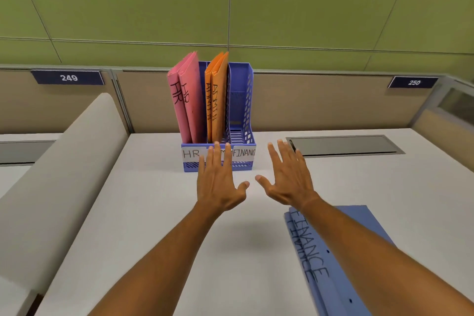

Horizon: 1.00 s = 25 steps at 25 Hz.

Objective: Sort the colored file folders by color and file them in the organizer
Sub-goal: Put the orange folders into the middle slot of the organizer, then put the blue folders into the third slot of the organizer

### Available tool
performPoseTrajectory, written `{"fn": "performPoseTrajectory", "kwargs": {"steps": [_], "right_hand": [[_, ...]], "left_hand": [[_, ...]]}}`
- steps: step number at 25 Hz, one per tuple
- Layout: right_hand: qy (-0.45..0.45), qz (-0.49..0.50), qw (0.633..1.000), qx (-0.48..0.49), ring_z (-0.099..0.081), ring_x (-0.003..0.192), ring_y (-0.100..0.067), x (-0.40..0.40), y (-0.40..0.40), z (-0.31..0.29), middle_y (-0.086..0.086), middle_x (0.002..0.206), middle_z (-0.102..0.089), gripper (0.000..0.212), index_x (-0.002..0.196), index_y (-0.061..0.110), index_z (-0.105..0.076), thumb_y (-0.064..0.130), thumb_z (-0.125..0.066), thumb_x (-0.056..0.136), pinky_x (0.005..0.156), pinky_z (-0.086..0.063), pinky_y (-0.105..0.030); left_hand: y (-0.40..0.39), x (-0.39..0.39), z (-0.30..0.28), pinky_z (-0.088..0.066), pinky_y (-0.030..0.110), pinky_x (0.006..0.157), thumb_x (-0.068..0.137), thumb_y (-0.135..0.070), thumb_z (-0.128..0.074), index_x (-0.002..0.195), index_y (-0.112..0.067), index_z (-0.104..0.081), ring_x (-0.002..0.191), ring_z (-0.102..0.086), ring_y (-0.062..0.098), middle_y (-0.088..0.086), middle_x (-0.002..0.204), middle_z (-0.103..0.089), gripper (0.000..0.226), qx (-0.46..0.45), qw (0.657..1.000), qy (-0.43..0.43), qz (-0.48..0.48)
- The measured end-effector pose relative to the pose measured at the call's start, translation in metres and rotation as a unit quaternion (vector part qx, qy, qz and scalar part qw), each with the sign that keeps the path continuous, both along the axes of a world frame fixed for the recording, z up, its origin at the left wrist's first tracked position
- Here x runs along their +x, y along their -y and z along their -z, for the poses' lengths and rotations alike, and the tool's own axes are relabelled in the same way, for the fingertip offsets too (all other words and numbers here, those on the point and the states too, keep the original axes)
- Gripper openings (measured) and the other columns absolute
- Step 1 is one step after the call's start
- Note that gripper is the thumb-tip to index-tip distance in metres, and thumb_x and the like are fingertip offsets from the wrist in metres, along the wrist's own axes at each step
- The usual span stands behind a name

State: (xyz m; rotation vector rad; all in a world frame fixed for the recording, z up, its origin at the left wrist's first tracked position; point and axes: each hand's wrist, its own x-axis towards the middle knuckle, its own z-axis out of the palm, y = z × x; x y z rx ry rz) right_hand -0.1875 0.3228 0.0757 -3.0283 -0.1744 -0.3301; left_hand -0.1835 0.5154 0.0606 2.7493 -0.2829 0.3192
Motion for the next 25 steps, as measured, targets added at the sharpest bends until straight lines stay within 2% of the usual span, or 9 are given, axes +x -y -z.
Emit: {"fn": "performPoseTrajectory", "kwargs": {"steps": [4, 9, 12, 16, 19, 22, 25], "right_hand": [[-0.026, 0.017, 0.999, -0.023, 0.006, 0.149, -0.027, -0.036, 0.035, 0.023, -0.010, 0.162, 0.006, 0.102, 0.154, 0.021, 0.005, 0.080, -0.005, 0.072, 0.120, 0.002, -0.048], [-0.067, 0.002, 0.998, 0.002, 0.009, 0.149, -0.027, -0.083, 0.081, 0.049, -0.012, 0.161, 0.009, 0.104, 0.153, 0.018, 0.007, 0.079, -0.004, 0.070, 0.121, 0.004, -0.047], [-0.092, -0.008, 0.996, 0.019, 0.008, 0.149, -0.027, -0.111, 0.114, 0.068, -0.011, 0.161, 0.008, 0.105, 0.153, 0.018, 0.007, 0.080, -0.006, 0.070, 0.121, 0.004, -0.047], [-0.123, -0.019, 0.992, 0.022, 0.007, 0.149, -0.026, -0.144, 0.151, 0.089, -0.011, 0.162, 0.007, 0.105, 0.154, 0.018, 0.004, 0.079, -0.005, 0.069, 0.121, 0.003, -0.046], [-0.144, -0.029, 0.989, 0.028, 0.006, 0.150, -0.024, -0.162, 0.170, 0.102, -0.009, 0.162, 0.007, 0.103, 0.154, 0.019, 0.005, 0.077, -0.004, 0.070, 0.121, 0.005, -0.045], [-0.169, -0.029, 0.984, 0.043, 0.008, 0.149, -0.025, -0.172, 0.183, 0.112, -0.010, 0.162, 0.009, 0.101, 0.154, 0.019, 0.007, 0.077, -0.005, 0.072, 0.120, 0.006, -0.045], [-0.202, -0.019, 0.977, 0.065, 0.008, 0.149, -0.028, -0.177, 0.188, 0.118, -0.012, 0.162, 0.009, 0.091, 0.154, 0.020, 0.007, 0.073, -0.022, 0.086, 0.120, 0.005, -0.046]], "left_hand": [[0.029, -0.032, 0.019, 0.004, 0.048, 0.119, 0.079, -0.071, -0.047, 0.153, -0.021, 0.009, 0.149, 0.010, 0.029, 0.008, 0.162, 0.010, 0.106, 0.030, 0.999, -0.033, -0.007], [0.076, -0.087, 0.050, 0.011, 0.044, 0.116, 0.078, -0.074, -0.037, 0.152, -0.021, 0.012, 0.148, 0.013, 0.029, 0.009, 0.161, 0.015, 0.103, 0.039, 0.995, -0.086, -0.020], [0.112, -0.130, 0.071, 0.008, 0.042, 0.118, 0.081, -0.071, -0.038, 0.153, -0.019, 0.009, 0.148, 0.014, 0.028, 0.010, 0.161, 0.014, 0.100, 0.028, 0.990, -0.136, -0.036], [0.153, -0.175, 0.089, -0.002, 0.038, 0.120, 0.085, -0.065, -0.046, 0.154, -0.017, -0.004, 0.150, 0.006, 0.024, 0.008, 0.163, 0.003, 0.094, -0.039, 0.977, -0.204, -0.058], [0.176, -0.197, 0.092, -0.014, 0.039, 0.120, 0.087, -0.061, -0.048, 0.152, -0.016, -0.019, 0.149, -0.008, 0.025, 0.008, 0.161, -0.012, 0.085, -0.079, 0.969, -0.221, -0.083], [0.192, -0.206, 0.090, -0.037, 0.038, 0.108, 0.086, -0.057, -0.050, 0.138, -0.018, -0.044, 0.132, -0.036, 0.025, 0.009, 0.143, -0.040, 0.065, -0.095, 0.968, -0.212, -0.097], [0.203, -0.207, 0.083, -0.046, 0.035, 0.097, 0.085, -0.053, -0.054, 0.125, -0.017, -0.053, 0.116, -0.045, 0.022, 0.007, 0.124, -0.049, 0.055, -0.102, 0.964, -0.218, -0.109]]}}
